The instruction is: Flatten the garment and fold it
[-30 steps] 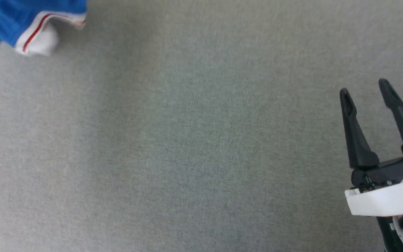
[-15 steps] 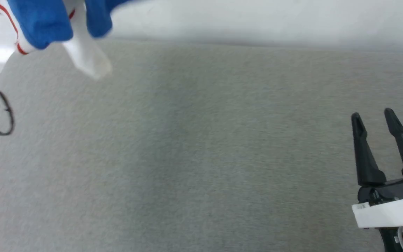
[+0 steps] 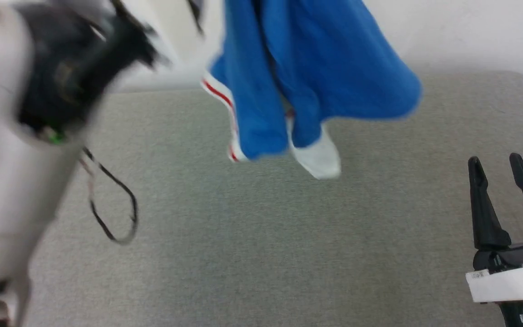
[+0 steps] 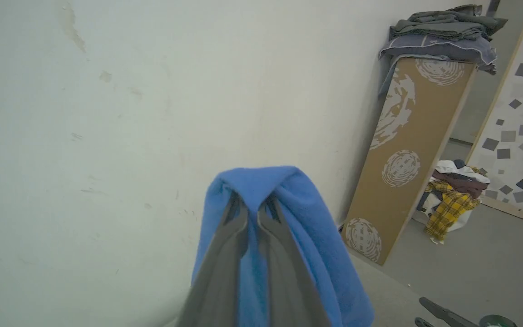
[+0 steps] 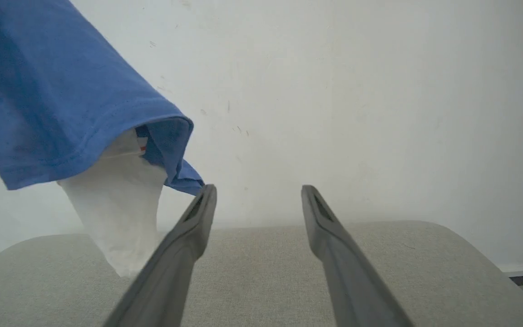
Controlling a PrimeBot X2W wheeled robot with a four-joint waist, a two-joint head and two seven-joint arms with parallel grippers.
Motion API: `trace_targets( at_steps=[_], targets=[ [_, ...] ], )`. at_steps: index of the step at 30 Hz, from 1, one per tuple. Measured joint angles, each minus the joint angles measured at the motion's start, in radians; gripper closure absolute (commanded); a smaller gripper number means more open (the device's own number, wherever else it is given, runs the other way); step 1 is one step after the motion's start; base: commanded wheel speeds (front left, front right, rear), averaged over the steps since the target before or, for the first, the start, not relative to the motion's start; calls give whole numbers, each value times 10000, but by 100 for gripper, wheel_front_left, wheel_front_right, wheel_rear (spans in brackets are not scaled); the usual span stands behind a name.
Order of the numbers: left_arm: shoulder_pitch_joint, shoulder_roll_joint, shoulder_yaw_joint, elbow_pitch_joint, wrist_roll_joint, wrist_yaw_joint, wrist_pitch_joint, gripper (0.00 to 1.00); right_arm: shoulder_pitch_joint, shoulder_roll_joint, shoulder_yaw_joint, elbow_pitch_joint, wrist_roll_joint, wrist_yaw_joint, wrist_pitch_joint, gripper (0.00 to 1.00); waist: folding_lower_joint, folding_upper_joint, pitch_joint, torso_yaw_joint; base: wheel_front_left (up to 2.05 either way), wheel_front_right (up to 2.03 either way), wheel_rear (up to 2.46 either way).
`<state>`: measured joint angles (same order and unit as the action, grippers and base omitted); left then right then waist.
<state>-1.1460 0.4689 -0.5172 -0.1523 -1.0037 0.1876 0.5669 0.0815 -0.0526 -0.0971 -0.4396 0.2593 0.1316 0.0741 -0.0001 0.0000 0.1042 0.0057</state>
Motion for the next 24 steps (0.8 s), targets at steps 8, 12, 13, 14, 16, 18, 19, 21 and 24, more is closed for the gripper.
trace_targets(
  at_steps=[8,12,13,14,16,18,19,21,24],
  targets=[
    [2569,-407,-1860,-796,677,314,-506,100,92,-2,-48,-13,94,0,-58,0,0,0,93,-429,0,0,0],
    [4172,-372,-3087,-449,1354,433,-940,100,106,0,42,-6,150,0,-71,0,1,0,288,-520,0,0,0],
    [4478,-366,-3338,-222,1478,433,-1009,100,107,0,79,-4,150,0,-73,0,2,0,341,-537,0,0,0],
    [4786,-366,-3603,31,1540,430,-1057,100,108,2,100,-2,150,0,-73,0,2,0,394,-553,0,0,0],
    [5302,-339,-4103,625,1732,408,-1114,100,108,0,161,12,148,0,-69,0,2,0,487,-584,0,0,0],
    [5769,-412,-4376,1243,1735,407,-1250,100,107,0,203,25,148,0,-71,0,2,0,571,-609,0,0,0],
    [5943,-483,-4472,1534,1756,407,-1365,100,107,0,226,48,148,0,-71,0,2,0,600,-618,0,0,0],
    [6147,-675,-4477,1946,1753,408,-1653,56,107,0,257,79,148,0,-69,0,2,0,620,-603,0,0,0],
    [6147,-995,-4205,2094,1592,399,-2182,0,116,2,247,138,144,0,-42,0,2,0,559,-527,0,0,0]
  ],
)
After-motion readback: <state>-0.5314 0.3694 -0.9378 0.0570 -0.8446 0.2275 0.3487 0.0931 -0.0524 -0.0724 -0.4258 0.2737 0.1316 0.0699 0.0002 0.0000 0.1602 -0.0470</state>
